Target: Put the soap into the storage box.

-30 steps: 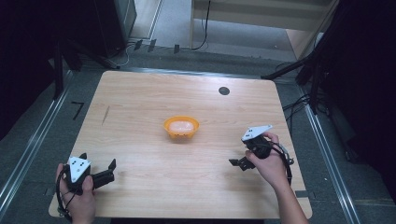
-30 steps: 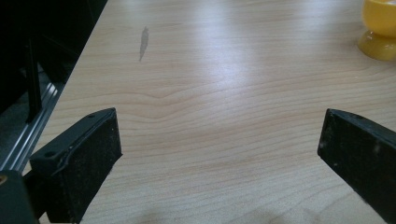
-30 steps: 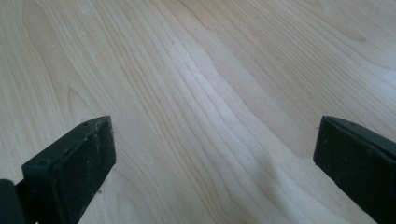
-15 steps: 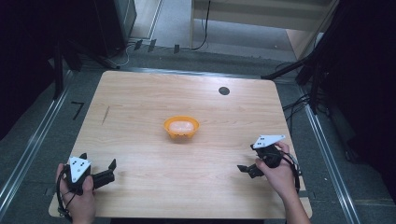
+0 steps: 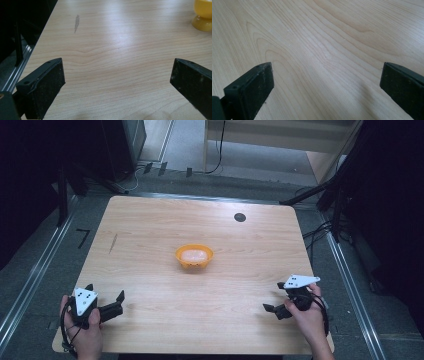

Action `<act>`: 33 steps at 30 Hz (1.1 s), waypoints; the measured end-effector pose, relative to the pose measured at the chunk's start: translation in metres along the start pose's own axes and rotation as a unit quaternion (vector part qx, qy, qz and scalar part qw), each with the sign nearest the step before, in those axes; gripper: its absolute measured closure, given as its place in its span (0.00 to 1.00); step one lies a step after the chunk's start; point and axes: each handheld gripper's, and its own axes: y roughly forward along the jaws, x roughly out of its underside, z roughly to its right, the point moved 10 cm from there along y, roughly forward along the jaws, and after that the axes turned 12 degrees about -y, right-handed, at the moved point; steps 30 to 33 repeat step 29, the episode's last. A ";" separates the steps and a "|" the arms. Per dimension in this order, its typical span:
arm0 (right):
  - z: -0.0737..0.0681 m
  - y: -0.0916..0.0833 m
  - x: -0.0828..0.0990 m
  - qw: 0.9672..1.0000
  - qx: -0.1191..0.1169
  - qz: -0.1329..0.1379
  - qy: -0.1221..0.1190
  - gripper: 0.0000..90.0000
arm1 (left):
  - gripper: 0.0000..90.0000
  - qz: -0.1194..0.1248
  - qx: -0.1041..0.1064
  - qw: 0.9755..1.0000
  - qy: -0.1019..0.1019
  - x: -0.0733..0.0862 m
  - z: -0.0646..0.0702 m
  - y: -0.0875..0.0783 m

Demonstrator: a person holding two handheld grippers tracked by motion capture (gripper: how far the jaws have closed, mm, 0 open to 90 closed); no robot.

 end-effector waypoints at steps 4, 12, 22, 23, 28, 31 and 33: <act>0.001 -0.007 0.009 1.000 0.008 0.012 0.010 0.00 | 0.00 0.001 -0.001 1.000 0.001 0.000 0.000 0.000; 0.005 -0.023 0.028 0.999 0.022 0.029 0.029 0.00 | 0.00 0.001 -0.001 1.000 0.003 0.000 0.000 0.000; 0.008 -0.044 0.050 0.996 0.046 0.054 0.048 0.00 | 0.00 0.001 -0.002 1.000 0.006 0.000 0.001 0.000; 0.008 -0.046 0.052 0.996 0.050 0.058 0.051 0.00 | 0.00 0.001 -0.002 1.000 0.006 0.000 0.001 0.000; 0.010 -0.054 0.058 0.994 0.057 0.072 0.061 0.00 | 0.00 0.001 -0.003 1.000 0.006 0.000 0.001 0.000; 0.011 -0.055 0.059 0.993 0.058 0.077 0.063 0.00 | 0.00 0.001 -0.003 1.000 0.005 0.000 0.000 0.000; 0.011 -0.055 0.059 0.993 0.058 0.077 0.063 0.00 | 0.00 0.001 -0.003 1.000 0.005 0.000 0.000 0.000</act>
